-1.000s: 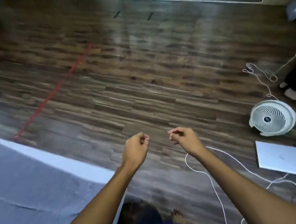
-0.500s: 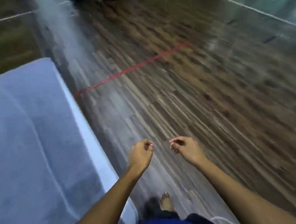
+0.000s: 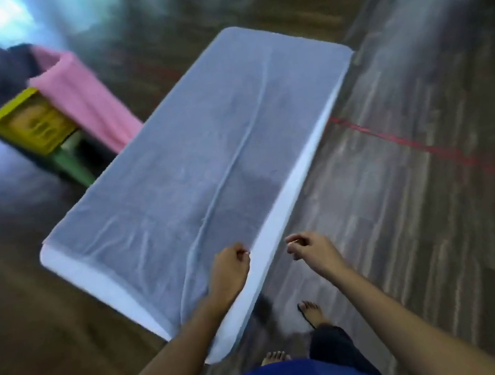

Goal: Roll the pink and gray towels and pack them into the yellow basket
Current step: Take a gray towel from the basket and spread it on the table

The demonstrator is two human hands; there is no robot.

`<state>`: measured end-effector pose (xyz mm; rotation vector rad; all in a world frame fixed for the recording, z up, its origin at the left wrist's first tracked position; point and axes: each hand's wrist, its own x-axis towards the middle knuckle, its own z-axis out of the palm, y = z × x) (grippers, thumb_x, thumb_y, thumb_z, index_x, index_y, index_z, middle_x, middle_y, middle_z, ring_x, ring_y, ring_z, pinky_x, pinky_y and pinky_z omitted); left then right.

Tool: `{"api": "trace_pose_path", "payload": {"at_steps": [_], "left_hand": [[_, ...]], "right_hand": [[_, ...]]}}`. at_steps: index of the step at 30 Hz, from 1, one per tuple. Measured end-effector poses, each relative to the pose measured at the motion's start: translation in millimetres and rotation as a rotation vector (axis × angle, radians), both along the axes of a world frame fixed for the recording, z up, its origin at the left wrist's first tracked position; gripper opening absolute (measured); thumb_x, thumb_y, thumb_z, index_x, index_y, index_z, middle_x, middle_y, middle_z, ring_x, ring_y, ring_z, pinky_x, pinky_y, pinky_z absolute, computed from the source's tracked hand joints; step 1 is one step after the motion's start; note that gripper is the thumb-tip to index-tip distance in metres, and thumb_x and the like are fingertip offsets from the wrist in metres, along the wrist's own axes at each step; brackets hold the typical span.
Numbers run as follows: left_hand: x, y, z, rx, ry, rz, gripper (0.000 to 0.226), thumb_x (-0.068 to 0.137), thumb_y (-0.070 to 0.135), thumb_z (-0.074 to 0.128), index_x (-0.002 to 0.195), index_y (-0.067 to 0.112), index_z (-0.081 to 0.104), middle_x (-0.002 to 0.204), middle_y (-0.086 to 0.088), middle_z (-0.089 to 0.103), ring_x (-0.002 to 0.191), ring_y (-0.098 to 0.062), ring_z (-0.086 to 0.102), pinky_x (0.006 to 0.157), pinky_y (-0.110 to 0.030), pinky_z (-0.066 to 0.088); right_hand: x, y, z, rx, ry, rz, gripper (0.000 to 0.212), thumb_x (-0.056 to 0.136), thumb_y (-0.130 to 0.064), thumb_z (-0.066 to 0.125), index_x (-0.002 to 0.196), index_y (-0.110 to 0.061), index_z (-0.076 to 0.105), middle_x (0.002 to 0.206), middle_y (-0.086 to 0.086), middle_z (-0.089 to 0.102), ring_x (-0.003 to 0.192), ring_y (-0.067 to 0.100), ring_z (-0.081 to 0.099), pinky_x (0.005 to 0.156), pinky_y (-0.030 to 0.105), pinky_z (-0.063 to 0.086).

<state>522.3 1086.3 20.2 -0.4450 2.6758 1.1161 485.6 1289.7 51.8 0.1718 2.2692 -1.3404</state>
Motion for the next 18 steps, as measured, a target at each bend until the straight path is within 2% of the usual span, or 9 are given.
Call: {"api": "trace_pose_path", "payload": {"at_steps": [4, 6, 8, 10, 11, 14, 18], "left_hand": [[27, 2, -23, -0.058, -0.057, 0.280, 0.016, 0.083, 0.021, 0.045, 0.069, 0.015, 0.051, 0.069, -0.005, 0.061, 0.071, -0.029, 0.059, 0.062, -0.038, 0.044], [45, 7, -31, -0.086, -0.083, 0.394, 0.018, 0.079, 0.023, 0.042, 0.071, 0.016, 0.056, 0.076, -0.008, 0.064, 0.077, -0.032, 0.061, 0.065, -0.039, 0.046], [65, 16, -40, -0.137, -0.095, 0.455, 0.023, 0.078, 0.026, 0.049, 0.088, 0.014, 0.066, 0.097, -0.008, 0.067, 0.090, -0.032, 0.062, 0.077, -0.039, 0.050], [82, 28, -49, -0.207, -0.126, 0.496, 0.037, 0.079, 0.027, 0.066, 0.113, 0.011, 0.065, 0.120, -0.011, 0.061, 0.105, -0.036, 0.057, 0.090, -0.041, 0.047], [88, 35, -53, -0.234, -0.118, 0.504, 0.047, 0.077, 0.026, 0.073, 0.119, 0.009, 0.063, 0.125, -0.012, 0.059, 0.108, -0.037, 0.055, 0.093, -0.043, 0.047], [99, 54, -65, -0.297, -0.089, 0.474, 0.063, 0.065, 0.018, 0.083, 0.122, 0.003, 0.060, 0.123, -0.016, 0.059, 0.107, -0.038, 0.056, 0.089, -0.047, 0.051], [97, 62, -69, -0.372, -0.149, 0.526, 0.074, 0.064, 0.018, 0.082, 0.132, 0.012, 0.053, 0.125, -0.008, 0.056, 0.110, -0.030, 0.054, 0.090, -0.044, 0.049]], "right_hand": [[-41, -13, -19, 0.072, 0.017, 0.377, 0.014, 0.086, -0.023, 0.060, 0.098, -0.023, 0.069, 0.083, 0.001, 0.071, 0.080, 0.017, 0.067, 0.076, 0.037, 0.054], [-57, -20, -30, 0.125, 0.046, 0.548, 0.016, 0.088, -0.022, 0.060, 0.100, -0.022, 0.070, 0.088, 0.001, 0.071, 0.084, 0.018, 0.067, 0.080, 0.035, 0.054], [-69, -30, -37, 0.208, 0.112, 0.740, 0.019, 0.090, -0.019, 0.058, 0.105, -0.017, 0.070, 0.096, 0.004, 0.071, 0.091, 0.019, 0.065, 0.082, 0.030, 0.050], [-81, -41, -49, 0.278, 0.196, 0.913, 0.023, 0.089, -0.015, 0.057, 0.109, -0.014, 0.069, 0.105, 0.007, 0.069, 0.099, 0.024, 0.063, 0.085, 0.029, 0.046], [-89, -46, -55, 0.304, 0.248, 0.994, 0.026, 0.088, -0.013, 0.056, 0.111, -0.013, 0.068, 0.110, 0.009, 0.067, 0.104, 0.026, 0.060, 0.087, 0.031, 0.045], [-108, -57, -73, 0.367, 0.453, 1.205, 0.038, 0.081, -0.004, 0.055, 0.116, -0.013, 0.063, 0.120, 0.011, 0.058, 0.109, 0.033, 0.053, 0.091, 0.039, 0.046], [-129, -60, -84, 0.414, 0.653, 1.363, 0.053, 0.075, 0.000, 0.054, 0.126, -0.014, 0.055, 0.128, 0.012, 0.049, 0.112, 0.036, 0.046, 0.092, 0.046, 0.046]]}}
